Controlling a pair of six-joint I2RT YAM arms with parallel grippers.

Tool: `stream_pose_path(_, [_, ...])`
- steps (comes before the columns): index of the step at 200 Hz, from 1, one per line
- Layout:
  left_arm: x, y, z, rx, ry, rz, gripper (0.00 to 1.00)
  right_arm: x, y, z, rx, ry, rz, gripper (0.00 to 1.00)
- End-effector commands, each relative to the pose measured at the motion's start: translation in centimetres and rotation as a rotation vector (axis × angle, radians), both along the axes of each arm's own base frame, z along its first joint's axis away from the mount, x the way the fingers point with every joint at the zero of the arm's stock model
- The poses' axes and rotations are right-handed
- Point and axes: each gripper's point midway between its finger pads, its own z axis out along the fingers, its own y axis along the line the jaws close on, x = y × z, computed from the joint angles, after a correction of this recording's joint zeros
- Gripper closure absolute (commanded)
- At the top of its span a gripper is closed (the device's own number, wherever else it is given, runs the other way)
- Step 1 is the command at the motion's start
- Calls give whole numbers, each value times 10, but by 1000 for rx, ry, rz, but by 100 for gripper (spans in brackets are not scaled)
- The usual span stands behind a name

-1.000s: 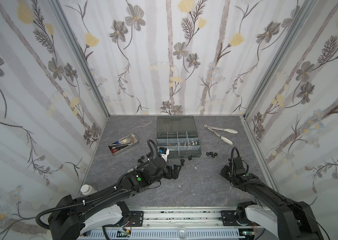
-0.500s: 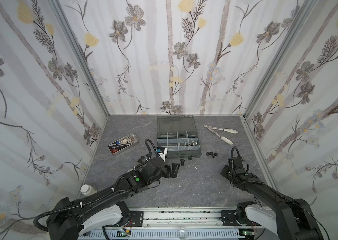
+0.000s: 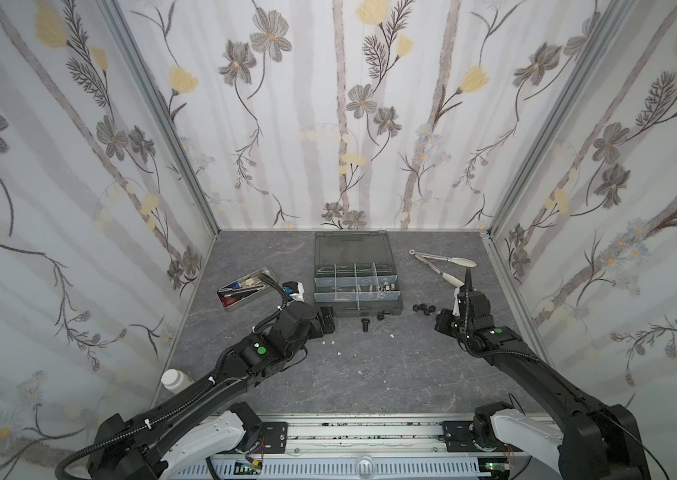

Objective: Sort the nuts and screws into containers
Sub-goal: 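Carry the bolt over the box with the right gripper while the left arm moves, then open the right gripper to drop the bolt into the bolt compartment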

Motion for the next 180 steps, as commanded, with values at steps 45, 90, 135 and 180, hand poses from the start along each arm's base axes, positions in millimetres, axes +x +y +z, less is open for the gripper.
stream_pose_path(45, [7, 49, -2, -50, 84, 188, 0, 61, 110, 50, 17, -116, 357, 100])
stream_pose_path(90, [3, 72, -11, -84, 108, 260, 0, 101, 169, 37, 37, -92, 469, 100])
stream_pose_path(135, [3, 91, -40, -73, 207, 328, 0, 122, 204, 14, 62, -43, 549, 100])
stream_pose_path(180, [1, 112, -61, -25, 263, 429, 0, 132, 211, -8, 49, -10, 556, 100])
